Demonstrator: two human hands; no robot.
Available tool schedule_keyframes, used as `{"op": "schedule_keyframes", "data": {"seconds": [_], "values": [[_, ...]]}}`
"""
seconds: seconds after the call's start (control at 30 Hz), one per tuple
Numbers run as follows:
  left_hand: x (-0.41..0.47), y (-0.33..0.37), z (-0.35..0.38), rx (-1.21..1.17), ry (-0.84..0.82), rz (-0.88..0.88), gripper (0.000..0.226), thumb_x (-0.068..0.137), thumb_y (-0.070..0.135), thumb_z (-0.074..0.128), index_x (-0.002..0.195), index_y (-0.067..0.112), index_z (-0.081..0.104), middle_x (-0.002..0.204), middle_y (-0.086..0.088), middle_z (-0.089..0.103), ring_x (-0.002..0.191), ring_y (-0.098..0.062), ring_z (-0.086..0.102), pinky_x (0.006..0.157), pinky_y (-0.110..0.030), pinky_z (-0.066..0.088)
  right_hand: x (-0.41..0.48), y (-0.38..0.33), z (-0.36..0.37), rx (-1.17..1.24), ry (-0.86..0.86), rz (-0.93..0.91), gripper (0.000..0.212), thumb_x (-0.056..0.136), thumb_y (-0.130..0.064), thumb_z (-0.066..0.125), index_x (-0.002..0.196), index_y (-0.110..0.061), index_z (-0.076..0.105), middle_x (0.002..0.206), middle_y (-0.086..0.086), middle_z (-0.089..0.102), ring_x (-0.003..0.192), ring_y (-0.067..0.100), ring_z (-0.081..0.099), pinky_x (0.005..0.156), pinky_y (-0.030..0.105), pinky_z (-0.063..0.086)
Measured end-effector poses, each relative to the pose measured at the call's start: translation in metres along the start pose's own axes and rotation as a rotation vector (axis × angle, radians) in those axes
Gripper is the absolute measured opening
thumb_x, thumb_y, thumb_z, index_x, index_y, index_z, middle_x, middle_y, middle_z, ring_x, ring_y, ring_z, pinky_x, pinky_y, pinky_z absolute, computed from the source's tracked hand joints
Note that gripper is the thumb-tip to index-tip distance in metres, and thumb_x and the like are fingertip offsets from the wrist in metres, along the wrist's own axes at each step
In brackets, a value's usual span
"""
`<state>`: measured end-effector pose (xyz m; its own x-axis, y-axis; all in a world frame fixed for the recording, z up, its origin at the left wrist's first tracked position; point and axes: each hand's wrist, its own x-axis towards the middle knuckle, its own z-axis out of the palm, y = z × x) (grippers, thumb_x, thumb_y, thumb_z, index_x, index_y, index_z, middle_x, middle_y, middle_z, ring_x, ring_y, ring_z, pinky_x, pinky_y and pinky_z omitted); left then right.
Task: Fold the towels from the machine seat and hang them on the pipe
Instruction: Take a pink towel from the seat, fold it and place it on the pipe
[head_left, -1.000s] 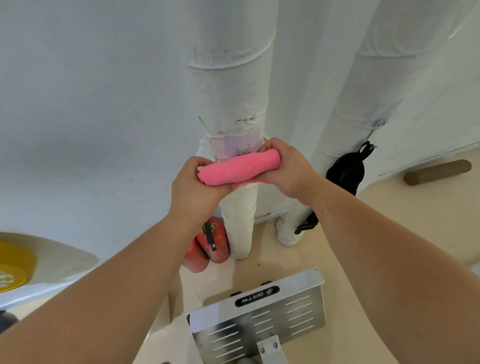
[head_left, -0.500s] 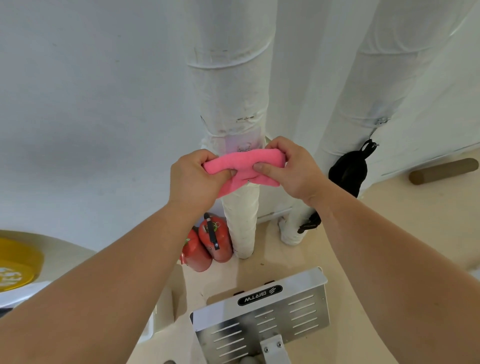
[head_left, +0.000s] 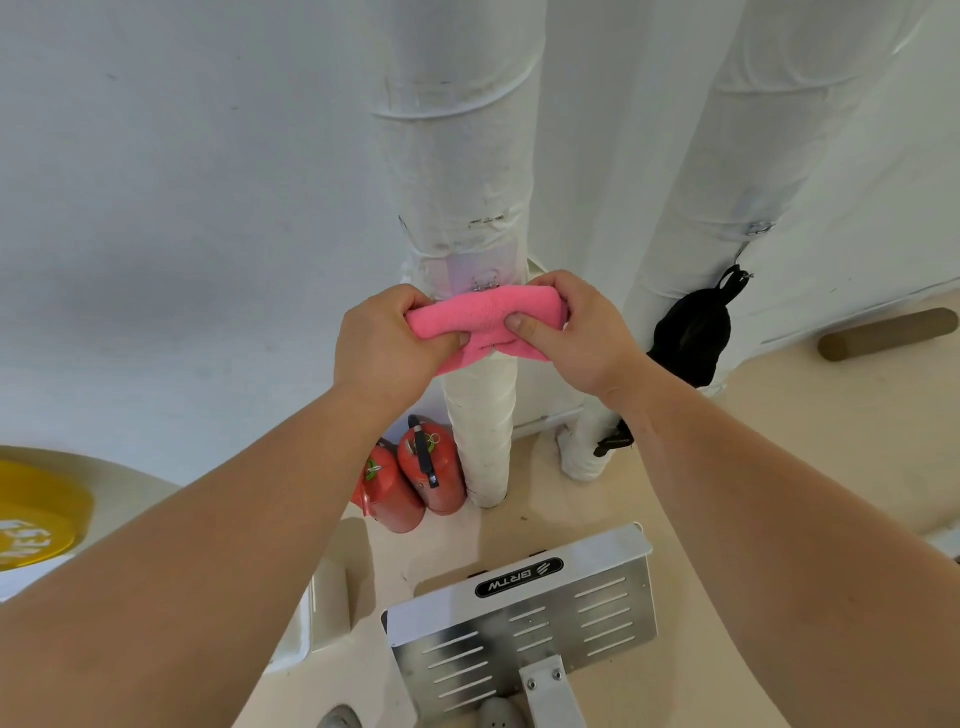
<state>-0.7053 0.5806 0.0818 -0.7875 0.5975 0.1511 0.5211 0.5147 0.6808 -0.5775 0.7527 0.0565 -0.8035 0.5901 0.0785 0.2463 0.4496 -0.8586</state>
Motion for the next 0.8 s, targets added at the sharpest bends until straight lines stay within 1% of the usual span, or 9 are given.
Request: {"op": "schedule_keyframes", "data": {"seconds": [0.1,0.23,0.37,0.5,0.57,0.63,0.73,0.8], "values": [[-0.007,0.006,-0.002,-0.012,-0.01,-0.017,0.032,0.075,0.031,0.084,0.1,0.024,0.066,0.088,0.014,0.063,0.082,-0.009,0.06,0.069,-0.019,0.047,-0.006,-0.004,0.002,-0.012,0.023,0.009,0.05,0.086,-0.039,0.076,0.128,-0.021,0.056,0.123,0.001,0.06,0.109,0.016,0.057,0.093,0.027,0.047],[-0.01,0.012,-0.004,-0.028,-0.012,-0.039,0.049,0.073,0.033,0.085,0.116,0.022,0.063,0.106,0.007,0.064,0.091,-0.011,0.059,0.07,-0.015,0.044,-0.013,-0.009,0.003,-0.019,0.049,0.019,0.061,0.087,-0.039,0.075,0.139,-0.021,0.048,0.134,0.0,0.054,0.119,0.015,0.052,0.098,0.024,0.041],[-0.014,0.014,-0.006,-0.029,0.0,-0.054,0.07,0.071,0.043,0.087,0.13,0.023,0.055,0.122,0.003,0.059,0.103,-0.015,0.057,0.083,-0.026,0.047,-0.023,-0.01,0.0,0.071,0.048,0.057,0.07,0.089,-0.045,0.072,0.148,-0.026,0.04,0.143,0.0,0.048,0.13,0.012,0.046,0.101,0.022,0.036],[-0.022,0.014,-0.012,-0.03,0.006,-0.067,0.082,0.069,0.051,0.086,0.138,0.026,0.048,0.133,0.0,0.053,0.115,-0.02,0.056,0.096,-0.039,0.052,-0.034,-0.013,-0.005,0.101,0.088,0.108,0.077,0.09,-0.05,0.069,0.154,-0.031,0.031,0.153,-0.001,0.039,0.14,0.014,0.037,0.112,0.031,0.034],[-0.027,0.016,-0.017,-0.019,0.007,-0.073,0.086,0.07,0.052,0.085,0.141,0.027,0.045,0.139,-0.001,0.05,0.121,-0.023,0.055,0.101,-0.045,0.051,-0.041,-0.019,-0.009,0.105,0.103,0.14,0.077,0.09,-0.052,0.068,0.154,-0.033,0.029,0.156,-0.001,0.036,0.141,0.015,0.036,0.115,0.035,0.033],[-0.033,0.019,-0.025,-0.003,0.022,-0.076,0.086,0.073,0.051,0.084,0.144,0.027,0.042,0.144,-0.002,0.046,0.127,-0.024,0.052,0.104,-0.048,0.049,-0.051,-0.025,-0.013,0.098,0.105,0.168,0.078,0.09,-0.052,0.068,0.155,-0.034,0.028,0.157,-0.001,0.033,0.143,0.016,0.034,0.116,0.036,0.032],[-0.045,0.028,-0.041,0.002,0.024,-0.089,0.083,0.077,0.051,0.081,0.145,0.027,0.04,0.146,-0.002,0.044,0.128,-0.025,0.051,0.105,-0.049,0.049,-0.071,-0.037,-0.017,0.082,0.112,0.211,0.081,0.089,-0.054,0.069,0.155,-0.032,0.028,0.158,-0.001,0.031,0.144,0.016,0.033,0.111,0.03,0.03],[-0.055,0.034,-0.057,-0.002,0.005,-0.09,0.08,0.078,0.051,0.08,0.144,0.028,0.041,0.145,-0.002,0.044,0.128,-0.025,0.051,0.105,-0.048,0.048,-0.088,-0.05,-0.019,0.06,0.125,0.24,0.08,0.089,-0.052,0.069,0.155,-0.031,0.029,0.157,0.001,0.031,0.143,0.017,0.035,0.108,0.028,0.03]]}}
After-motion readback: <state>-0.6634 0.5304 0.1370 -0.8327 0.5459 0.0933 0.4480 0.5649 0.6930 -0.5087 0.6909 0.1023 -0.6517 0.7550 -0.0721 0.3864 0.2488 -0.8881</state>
